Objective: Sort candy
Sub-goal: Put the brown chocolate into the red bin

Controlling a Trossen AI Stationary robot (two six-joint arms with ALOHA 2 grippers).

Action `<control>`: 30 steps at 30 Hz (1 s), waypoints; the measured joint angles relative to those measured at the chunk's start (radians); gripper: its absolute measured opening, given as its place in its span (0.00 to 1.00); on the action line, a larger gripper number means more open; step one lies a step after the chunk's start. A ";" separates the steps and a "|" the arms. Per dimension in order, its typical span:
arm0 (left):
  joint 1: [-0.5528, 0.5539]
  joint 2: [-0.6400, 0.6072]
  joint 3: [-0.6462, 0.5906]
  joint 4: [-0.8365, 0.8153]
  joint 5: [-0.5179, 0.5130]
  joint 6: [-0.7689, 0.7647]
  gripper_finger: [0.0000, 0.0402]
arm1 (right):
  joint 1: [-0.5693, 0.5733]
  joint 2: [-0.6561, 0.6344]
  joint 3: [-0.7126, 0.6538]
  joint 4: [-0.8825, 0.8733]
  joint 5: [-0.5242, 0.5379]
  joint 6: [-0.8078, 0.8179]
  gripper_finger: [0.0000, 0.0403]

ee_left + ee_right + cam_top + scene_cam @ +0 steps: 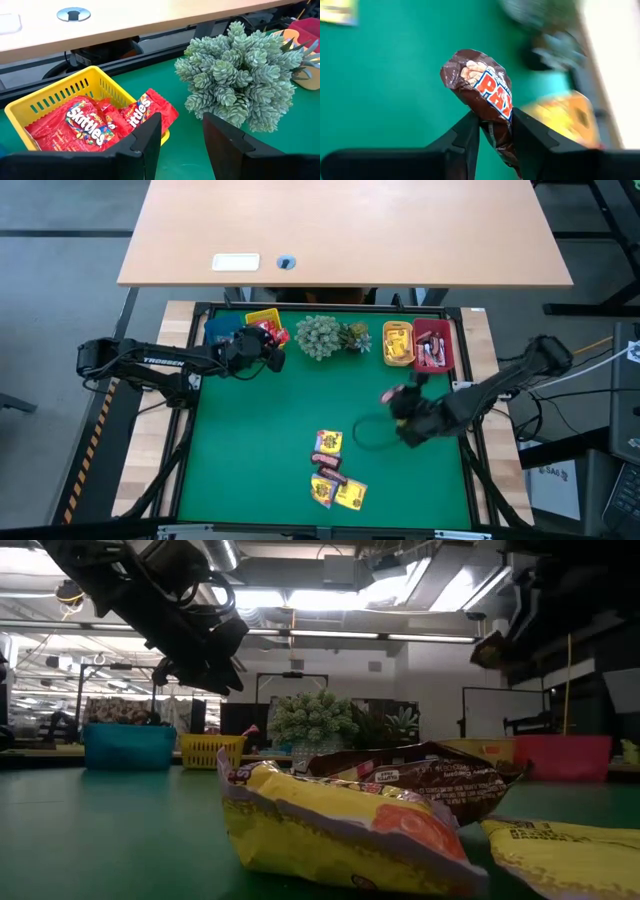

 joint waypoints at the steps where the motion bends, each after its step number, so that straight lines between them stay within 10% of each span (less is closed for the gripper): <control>1: 0.000 0.000 0.000 0.000 0.000 0.000 0.33 | -0.023 -0.030 0.000 -0.048 0.019 0.025 0.26; 13: 0.000 0.000 0.000 0.000 0.000 0.000 0.33 | -0.599 -0.274 -0.001 -0.176 0.065 0.059 0.26; 30: 0.000 0.000 0.000 -0.014 0.000 0.002 0.33 | -1.045 -0.284 -0.001 -0.197 -0.331 0.052 0.26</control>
